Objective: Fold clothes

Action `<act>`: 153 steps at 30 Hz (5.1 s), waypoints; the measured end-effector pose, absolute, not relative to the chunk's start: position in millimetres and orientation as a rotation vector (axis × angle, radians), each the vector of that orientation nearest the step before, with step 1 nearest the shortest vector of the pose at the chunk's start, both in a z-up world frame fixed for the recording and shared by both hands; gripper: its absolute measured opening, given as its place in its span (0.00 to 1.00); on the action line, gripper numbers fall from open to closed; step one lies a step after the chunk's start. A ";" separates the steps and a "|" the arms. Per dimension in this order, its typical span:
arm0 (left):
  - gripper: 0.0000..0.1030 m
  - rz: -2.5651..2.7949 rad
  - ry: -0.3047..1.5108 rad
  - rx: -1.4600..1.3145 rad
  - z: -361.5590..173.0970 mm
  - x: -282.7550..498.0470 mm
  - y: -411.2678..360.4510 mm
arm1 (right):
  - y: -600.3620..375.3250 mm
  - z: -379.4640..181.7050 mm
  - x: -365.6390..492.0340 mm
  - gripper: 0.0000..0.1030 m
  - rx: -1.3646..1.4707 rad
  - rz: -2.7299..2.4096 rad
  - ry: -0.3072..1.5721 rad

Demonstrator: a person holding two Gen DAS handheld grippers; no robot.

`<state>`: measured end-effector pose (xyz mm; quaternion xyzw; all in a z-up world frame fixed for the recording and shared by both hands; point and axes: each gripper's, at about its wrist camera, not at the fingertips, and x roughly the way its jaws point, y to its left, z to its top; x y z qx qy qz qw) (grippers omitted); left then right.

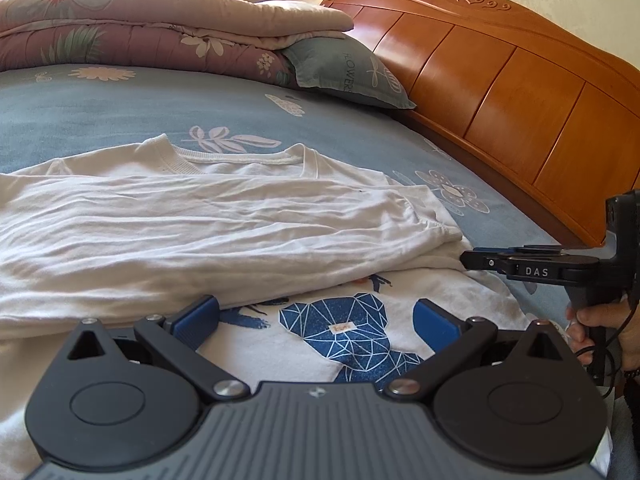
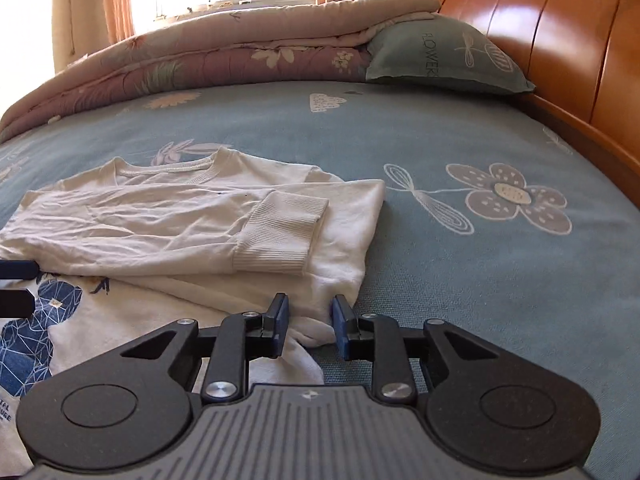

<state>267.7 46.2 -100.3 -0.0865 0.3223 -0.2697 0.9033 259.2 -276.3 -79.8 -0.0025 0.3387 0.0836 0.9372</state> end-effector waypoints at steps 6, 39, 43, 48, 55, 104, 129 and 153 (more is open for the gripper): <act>0.99 -0.558 0.683 -0.162 -93.7 266.5 43.9 | -283.2 -60.4 250.6 0.28 0.049 0.164 0.684; 0.99 -0.384 0.824 -0.091 -58.6 69.1 37.5 | -231.5 -89.6 96.5 1.00 -0.103 0.360 0.771; 0.99 -0.339 0.878 -0.183 -78.5 48.4 39.1 | -234.4 -91.5 93.6 1.00 -0.098 0.364 0.743; 0.99 -0.308 0.871 -0.229 -77.7 26.5 45.8 | -235.6 -93.9 89.2 1.00 -0.112 0.378 0.712; 0.99 -0.268 0.866 -0.263 -63.7 45.2 47.8 | -240.1 -84.0 86.9 1.00 -0.019 0.408 0.700; 0.98 -0.050 0.813 -0.582 -62.4 266.9 145.1 | -209.5 -93.6 87.7 1.00 -0.170 0.419 0.699; 0.99 -0.113 0.830 -0.210 -81.2 68.4 50.2 | -236.5 -92.2 65.8 1.00 -0.141 0.458 0.707; 0.99 -0.172 0.789 -0.276 -82.9 61.4 64.6 | -273.2 -85.5 0.8 1.00 -0.012 0.512 0.781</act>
